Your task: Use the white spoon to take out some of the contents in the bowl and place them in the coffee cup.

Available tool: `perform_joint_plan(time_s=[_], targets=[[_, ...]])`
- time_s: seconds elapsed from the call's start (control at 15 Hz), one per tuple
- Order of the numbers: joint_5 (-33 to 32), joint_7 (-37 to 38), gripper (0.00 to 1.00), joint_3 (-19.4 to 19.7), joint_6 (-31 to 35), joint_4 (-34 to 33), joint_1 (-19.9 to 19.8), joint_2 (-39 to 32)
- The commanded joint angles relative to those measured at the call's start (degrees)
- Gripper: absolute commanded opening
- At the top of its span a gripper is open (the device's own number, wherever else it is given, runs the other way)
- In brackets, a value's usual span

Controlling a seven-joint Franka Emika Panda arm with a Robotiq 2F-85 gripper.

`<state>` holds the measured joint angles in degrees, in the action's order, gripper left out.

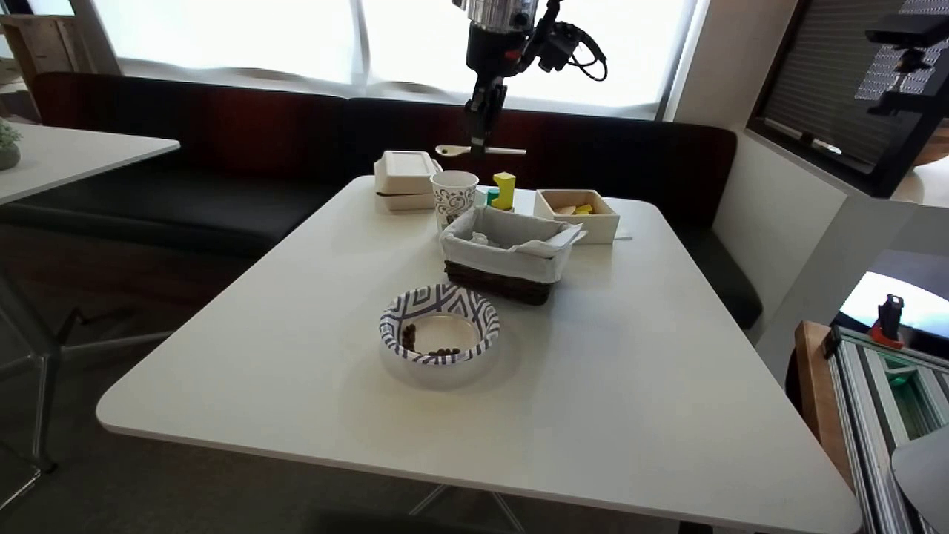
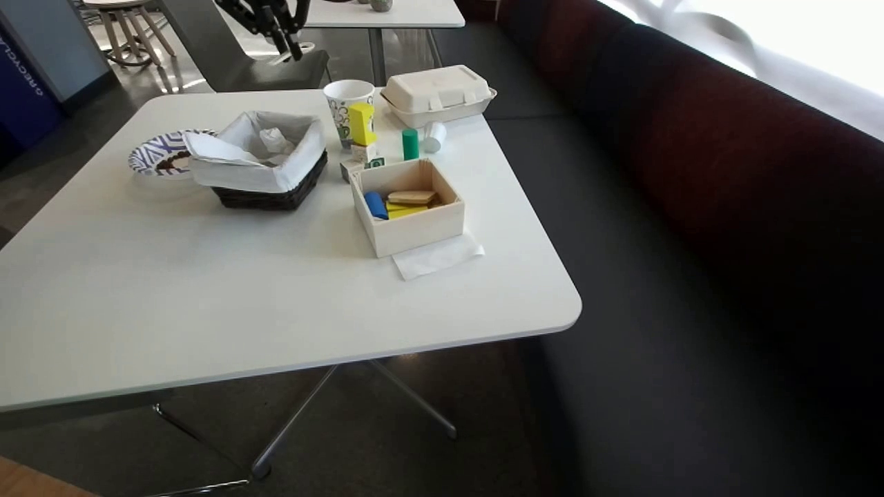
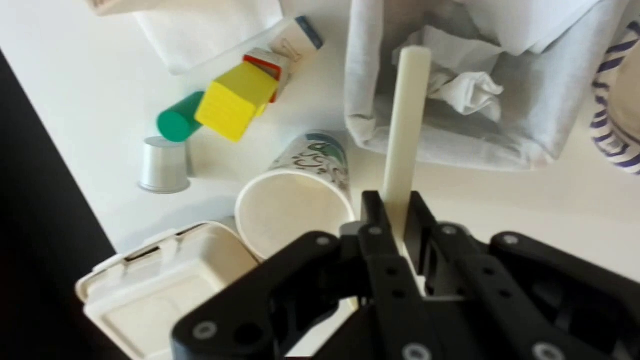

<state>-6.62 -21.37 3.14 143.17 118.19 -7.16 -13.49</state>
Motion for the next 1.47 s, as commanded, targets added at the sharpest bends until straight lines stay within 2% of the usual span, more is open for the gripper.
perform_joint_plan(time_s=[0.0, 0.33, 0.8, 1.4], targets=[[-6.0, 9.2, 0.04, 3.4, -1.0, -5.6, 1.2, -4.3], [-15.1, 19.9, 0.04, 6.4, -0.8, -9.3, 4.0, -8.7], [-29.5, 33.8, 0.04, 11.0, -3.7, -10.3, 10.8, -11.1], [-47.4, 48.6, 0.04, 9.7, -12.5, -10.3, 14.5, -12.2]])
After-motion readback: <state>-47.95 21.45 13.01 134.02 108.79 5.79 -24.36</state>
